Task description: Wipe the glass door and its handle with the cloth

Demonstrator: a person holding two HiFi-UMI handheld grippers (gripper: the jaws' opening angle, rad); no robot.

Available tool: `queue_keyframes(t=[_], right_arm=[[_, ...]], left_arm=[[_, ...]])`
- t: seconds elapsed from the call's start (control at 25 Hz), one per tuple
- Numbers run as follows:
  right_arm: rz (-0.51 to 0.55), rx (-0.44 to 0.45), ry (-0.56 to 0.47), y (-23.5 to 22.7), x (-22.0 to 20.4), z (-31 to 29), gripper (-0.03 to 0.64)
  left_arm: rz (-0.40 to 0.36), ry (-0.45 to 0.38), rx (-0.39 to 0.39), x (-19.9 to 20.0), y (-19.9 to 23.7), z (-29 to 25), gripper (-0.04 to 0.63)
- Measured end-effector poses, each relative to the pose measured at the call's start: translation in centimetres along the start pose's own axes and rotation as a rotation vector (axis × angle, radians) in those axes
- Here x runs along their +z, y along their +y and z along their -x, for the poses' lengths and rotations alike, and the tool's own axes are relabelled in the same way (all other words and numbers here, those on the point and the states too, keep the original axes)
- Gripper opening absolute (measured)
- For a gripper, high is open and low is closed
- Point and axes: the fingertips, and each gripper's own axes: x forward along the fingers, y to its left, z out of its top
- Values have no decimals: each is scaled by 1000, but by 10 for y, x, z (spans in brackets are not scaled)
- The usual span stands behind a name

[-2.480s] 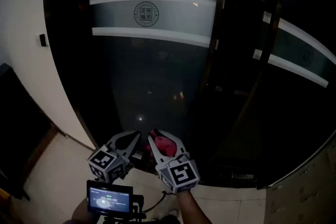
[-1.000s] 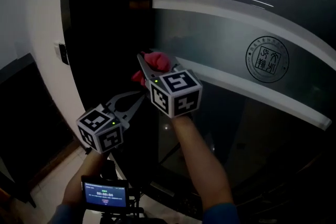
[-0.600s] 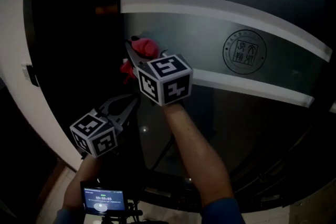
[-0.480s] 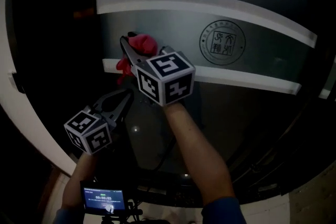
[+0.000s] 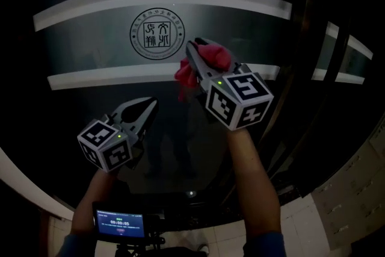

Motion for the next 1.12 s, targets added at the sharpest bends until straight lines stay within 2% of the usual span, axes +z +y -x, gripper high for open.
queue_keyframes(t=[0.24,0.36,0.48,0.6,0.68,0.88,1.0,1.12], right_arm=[[-3,-178,54,-90,-21,65,78],[-11,-229,62,-110,-28,78,78],[7,-222,56,-104,-31,77,78],[70,-158,20,-62,-32,66,78],[70,-85,-9,-20,-36,50,78],[-3,180,-63,120,-62,-14,78],[-51,293,-68,196,-79,-55,78],[-129,393,-81,267,-92,-93,78]], left_arm=[[11,23,-52,-17,-33,-40,11],[11,29,-53,-21,-36,-48,11],[9,37,-37,-24,-32,-45,11],[-8,32,15,-26,-20,-26,11],[-30,28,55,-27,-9,-7,11],[-73,59,183,-29,32,60,11],[-103,79,269,-32,70,106,11],[-115,110,392,-37,116,169,11]])
